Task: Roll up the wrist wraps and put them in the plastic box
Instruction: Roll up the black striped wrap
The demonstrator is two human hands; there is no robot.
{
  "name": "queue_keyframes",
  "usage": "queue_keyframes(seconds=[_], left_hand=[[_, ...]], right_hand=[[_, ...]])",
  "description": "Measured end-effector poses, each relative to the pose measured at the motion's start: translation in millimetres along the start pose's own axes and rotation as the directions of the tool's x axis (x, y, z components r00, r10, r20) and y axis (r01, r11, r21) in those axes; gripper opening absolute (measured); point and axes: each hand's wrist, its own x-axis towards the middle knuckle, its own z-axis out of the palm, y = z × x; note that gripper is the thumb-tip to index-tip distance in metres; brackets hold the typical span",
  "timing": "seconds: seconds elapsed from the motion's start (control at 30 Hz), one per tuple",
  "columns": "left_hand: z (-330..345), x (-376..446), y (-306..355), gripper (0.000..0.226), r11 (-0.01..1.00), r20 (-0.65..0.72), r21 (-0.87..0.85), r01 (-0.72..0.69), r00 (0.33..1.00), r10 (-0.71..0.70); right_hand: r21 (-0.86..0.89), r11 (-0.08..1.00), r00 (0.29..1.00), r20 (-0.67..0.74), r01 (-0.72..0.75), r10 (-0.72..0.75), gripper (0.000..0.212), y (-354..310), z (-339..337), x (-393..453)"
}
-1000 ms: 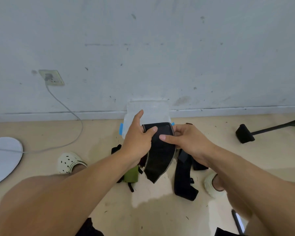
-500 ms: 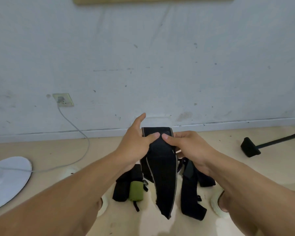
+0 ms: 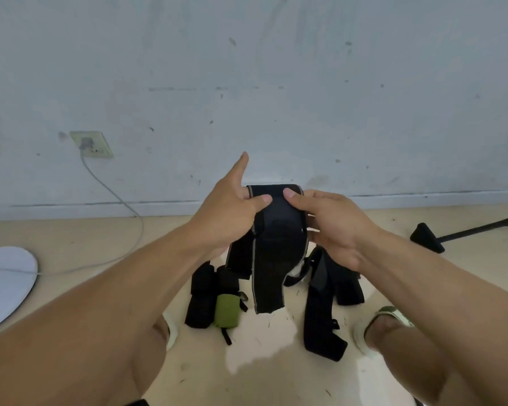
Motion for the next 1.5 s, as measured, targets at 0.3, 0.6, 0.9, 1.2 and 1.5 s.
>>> queue_keyframes(seconds=[0.3,0.6,0.9,1.2,1.5], left_hand=[[0,0,15,0.079,0.999,-0.194,0.029,0.046,0.98,-0.04],[4,-13,31,0.07,0.987,0.149,0.108,-0.121,0.983,0.104],[-5,-16,27,0.065,0.984,0.261,0.159,-0.076,0.965,0.032],[-12,-9,17,0.049,0.889,0.016,0.457,0.024,0.999,-0.035],[-4,-9,1,0.04,0.811,0.286,0.584,0.039,0.925,-0.25]], right_hand=[[-0.719,0.689,0.941,0.29,0.092,0.177,0.006,-14,-21,12],[-0.738,0.613,0.788,0.544,0.284,0.29,0.067,-8,-35,40],[-0.765,0.575,0.75,0.555,0.29,0.36,0.05,-10,-40,33],[-0.932,0.349,0.86,0.254,0.096,0.442,0.029,-21,-81,36],[-0.789,0.59,0.923,0.337,0.17,0.184,0.02,-28,-62,13]])
